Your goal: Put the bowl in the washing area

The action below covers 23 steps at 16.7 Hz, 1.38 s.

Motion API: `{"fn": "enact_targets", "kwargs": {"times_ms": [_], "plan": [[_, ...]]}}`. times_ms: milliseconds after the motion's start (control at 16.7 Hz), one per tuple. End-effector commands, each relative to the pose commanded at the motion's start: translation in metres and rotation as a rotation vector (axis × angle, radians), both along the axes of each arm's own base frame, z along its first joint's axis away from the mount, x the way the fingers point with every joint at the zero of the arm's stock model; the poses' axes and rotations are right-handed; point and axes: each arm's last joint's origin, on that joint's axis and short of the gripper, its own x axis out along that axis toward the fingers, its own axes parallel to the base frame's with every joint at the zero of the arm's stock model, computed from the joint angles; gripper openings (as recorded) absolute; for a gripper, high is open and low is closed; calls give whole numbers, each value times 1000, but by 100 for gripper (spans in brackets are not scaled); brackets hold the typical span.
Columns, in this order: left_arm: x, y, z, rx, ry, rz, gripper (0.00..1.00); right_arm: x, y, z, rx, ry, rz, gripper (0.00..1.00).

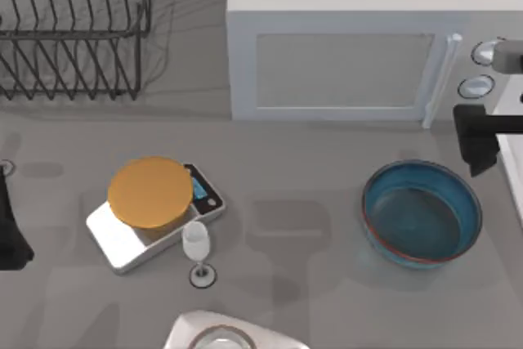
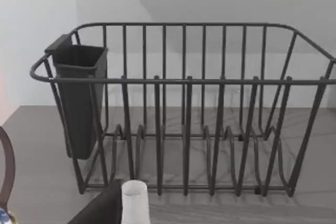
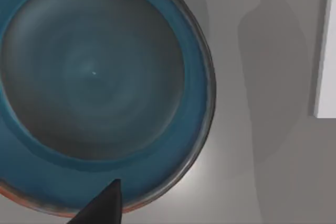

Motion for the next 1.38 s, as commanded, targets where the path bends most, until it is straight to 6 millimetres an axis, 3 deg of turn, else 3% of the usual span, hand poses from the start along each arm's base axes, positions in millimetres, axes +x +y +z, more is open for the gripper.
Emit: {"fn": "enact_targets", "kwargs": {"times_ms": [240,660,1140,1380], "plan": [[0,0,0,0,0,0,100,21,13,-8,-22,97,-1,100],[0,0,0,0,0,0,100,22,12,-13,-23,104,-3,100],[0,0,0,0,0,0,100,23,14,-98,-21,98,0,100],[0,0,0,0,0,0,100,22,14,-109,-23,103,-1,100]]}}
